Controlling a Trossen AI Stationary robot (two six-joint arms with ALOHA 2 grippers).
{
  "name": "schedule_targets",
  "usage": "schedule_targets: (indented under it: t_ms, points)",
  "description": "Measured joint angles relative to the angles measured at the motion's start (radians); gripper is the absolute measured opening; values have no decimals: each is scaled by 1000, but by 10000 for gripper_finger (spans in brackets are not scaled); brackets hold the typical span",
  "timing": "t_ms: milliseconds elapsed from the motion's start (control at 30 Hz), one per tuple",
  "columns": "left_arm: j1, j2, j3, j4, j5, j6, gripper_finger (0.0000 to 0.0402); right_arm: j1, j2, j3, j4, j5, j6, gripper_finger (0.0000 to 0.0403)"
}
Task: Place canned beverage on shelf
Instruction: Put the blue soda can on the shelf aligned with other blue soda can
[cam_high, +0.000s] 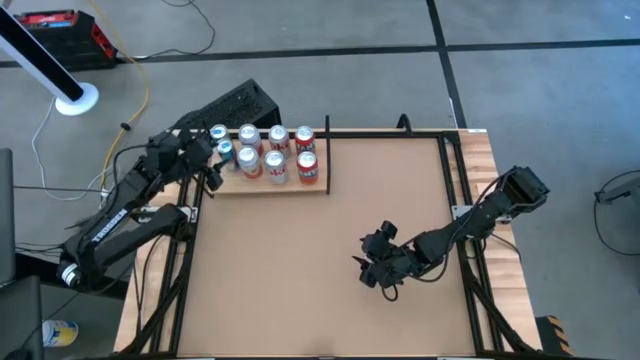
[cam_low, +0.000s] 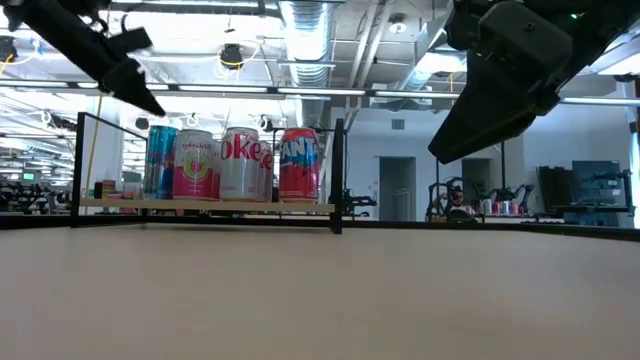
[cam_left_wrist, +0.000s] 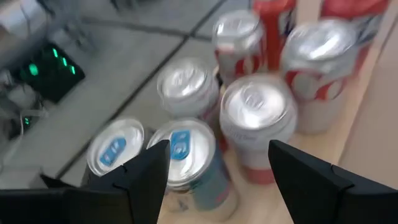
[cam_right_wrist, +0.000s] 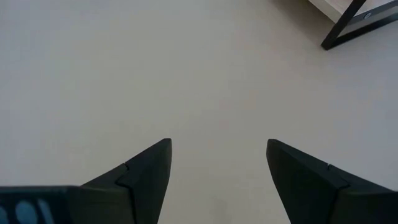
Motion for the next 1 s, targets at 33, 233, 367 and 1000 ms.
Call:
schedule_targets:
  t_ms: [33,233,367,1000]
  points:
    - [-10,-21,0,1,0,-1,256,0,0,0,0,0,0,286]
    - [-37,-38,0,72,-79,-69,248,-2,0,0,3,5,0,286]
    - [-37,61,26,143,-86,-92,206,-15,0,0,4,5,0,286]
    - [-58,450,240,-2,-206,-107,1,-80,0,0,3,-18,-113,286]
